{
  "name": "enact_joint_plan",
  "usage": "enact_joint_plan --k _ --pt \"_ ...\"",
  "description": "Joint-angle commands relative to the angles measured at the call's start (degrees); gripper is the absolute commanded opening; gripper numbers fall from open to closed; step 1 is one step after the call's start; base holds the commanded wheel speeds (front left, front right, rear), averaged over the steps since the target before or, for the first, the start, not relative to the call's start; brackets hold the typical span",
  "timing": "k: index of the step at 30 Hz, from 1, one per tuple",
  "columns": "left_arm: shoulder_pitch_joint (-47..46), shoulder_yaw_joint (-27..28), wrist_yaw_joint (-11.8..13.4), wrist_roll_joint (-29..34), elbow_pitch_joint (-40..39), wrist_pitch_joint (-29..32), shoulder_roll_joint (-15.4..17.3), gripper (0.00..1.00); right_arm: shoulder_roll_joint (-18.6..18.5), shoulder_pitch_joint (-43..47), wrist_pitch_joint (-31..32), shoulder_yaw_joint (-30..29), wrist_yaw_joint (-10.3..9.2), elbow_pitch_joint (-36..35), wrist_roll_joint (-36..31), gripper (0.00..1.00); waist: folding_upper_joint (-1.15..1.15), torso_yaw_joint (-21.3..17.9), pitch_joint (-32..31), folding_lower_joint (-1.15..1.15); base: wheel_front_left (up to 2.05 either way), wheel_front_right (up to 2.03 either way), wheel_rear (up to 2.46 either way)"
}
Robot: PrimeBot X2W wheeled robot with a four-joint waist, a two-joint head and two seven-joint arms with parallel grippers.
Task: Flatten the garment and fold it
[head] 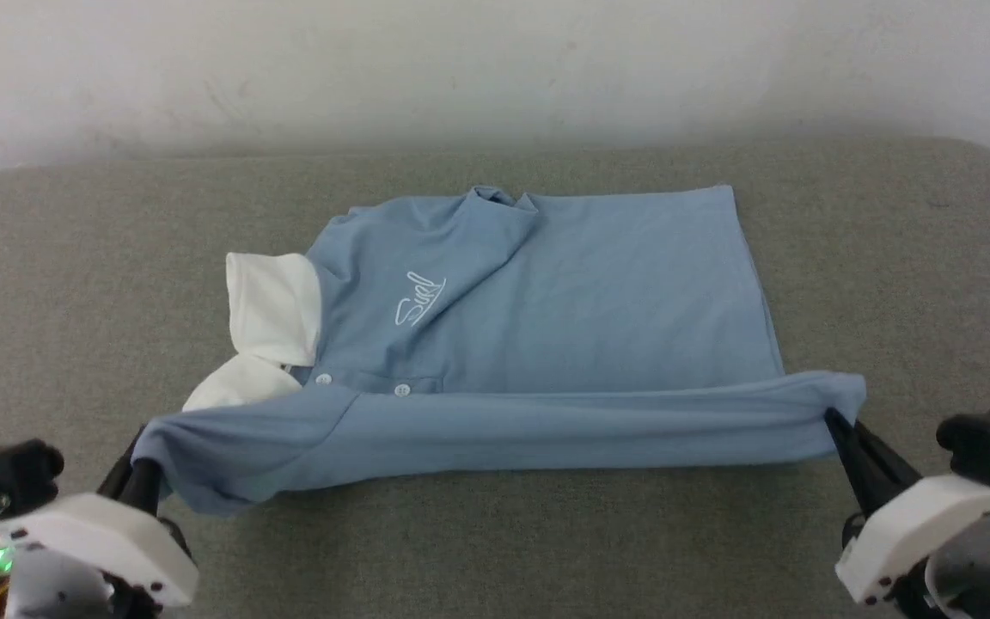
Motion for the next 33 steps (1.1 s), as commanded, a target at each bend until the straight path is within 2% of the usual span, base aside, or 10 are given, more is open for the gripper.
enact_joint_plan --k 1,9,15,16,17,18,22,25,30,33 --pt "-2.6 -0.4 -0.7 0.0 1.6 0.1 0.3 0.00 -0.7 -2.1 -0.1 0.0 -0.12 1.2 -0.6 0.00 0.00 -0.6 1.7 -0.01 0.00 0.00 0.00" --pt "-19.1 -4.8 -6.3 0.4 17.0 0.2 -2.5 0.00 -2.4 -14.8 -2.5 4.8 -0.12 15.1 -2.2 0.00 0.00 -1.2 6.5 -0.01 0.00 0.00 0.00" --pt "-25.8 -7.4 -9.4 0.4 28.5 -0.5 -5.6 0.00 -3.2 -21.2 -6.1 7.6 -0.12 24.9 -3.9 0.00 0.00 -1.7 8.5 -0.01 0.00 0.00 0.00" --pt "-26.6 -7.7 -9.9 0.1 30.3 -0.7 -6.2 0.19 -3.3 -21.9 -7.1 8.0 -0.12 26.5 -4.3 0.21 0.00 -1.8 8.7 -0.01 0.00 0.00 0.00" --pt "-27.2 -7.8 -10.3 -0.1 32.0 -1.1 -6.8 0.49 -3.1 -22.5 -7.8 8.3 -0.12 28.2 -4.4 0.42 0.00 -1.8 8.8 -0.01 0.00 0.00 0.00" --pt "-27.7 -8.0 -10.7 -0.1 33.5 -1.5 -7.3 0.99 -2.8 -23.1 -8.3 8.7 -0.12 29.9 -4.3 1.00 0.00 -1.8 8.9 -0.01 0.00 0.00 0.00" --pt "-29.0 -8.6 -12.7 -0.5 38.1 -3.6 -8.9 1.00 -2.6 -24.4 -12.0 10.4 -0.12 34.5 -4.0 1.00 0.00 -1.6 8.5 -0.01 0.00 0.00 0.00" --pt "-29.2 -8.5 -13.6 -0.6 39.7 -5.6 -9.4 1.00 -3.7 -23.9 -16.4 11.7 -0.12 35.1 -5.2 1.00 0.00 -1.1 7.2 -0.01 0.00 0.00 0.00" --pt "-27.2 -7.2 -14.2 -2.0 38.1 -5.6 -7.9 1.00 -4.3 -19.6 -21.9 10.4 -0.12 29.9 -6.2 1.00 0.00 -0.6 3.8 -0.01 0.00 0.00 0.00" --pt "-25.0 -6.2 -13.0 -3.6 34.5 -2.2 -6.0 1.00 -4.1 -16.0 -22.5 8.6 -0.12 24.6 -7.1 1.00 0.00 -0.7 1.9 -0.01 0.00 0.00 0.00"
